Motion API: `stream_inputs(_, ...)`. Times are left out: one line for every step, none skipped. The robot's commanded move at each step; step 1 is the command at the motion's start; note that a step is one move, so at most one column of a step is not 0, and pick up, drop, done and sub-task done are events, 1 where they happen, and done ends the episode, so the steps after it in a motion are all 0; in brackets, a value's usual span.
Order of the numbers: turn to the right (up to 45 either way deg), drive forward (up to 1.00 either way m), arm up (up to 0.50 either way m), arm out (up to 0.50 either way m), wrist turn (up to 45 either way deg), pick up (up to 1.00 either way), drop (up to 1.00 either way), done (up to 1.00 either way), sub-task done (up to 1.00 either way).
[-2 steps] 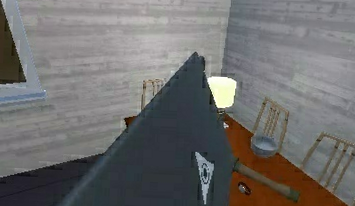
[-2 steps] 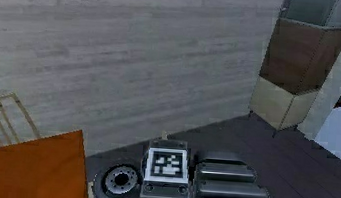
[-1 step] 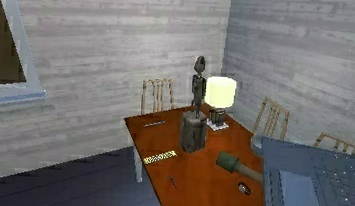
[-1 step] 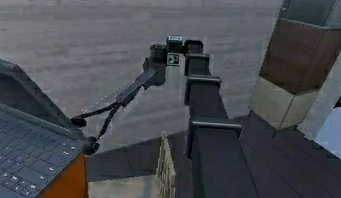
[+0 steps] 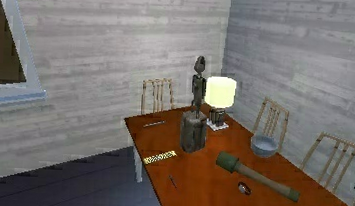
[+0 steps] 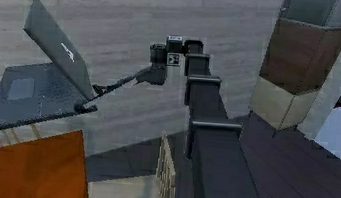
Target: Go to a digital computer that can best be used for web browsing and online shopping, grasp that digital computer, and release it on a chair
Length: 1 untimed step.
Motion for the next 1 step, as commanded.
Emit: stream_inputs(0.0,0.00,0.00,0.00,36.0,0.00,0.00,0.00,0.00)
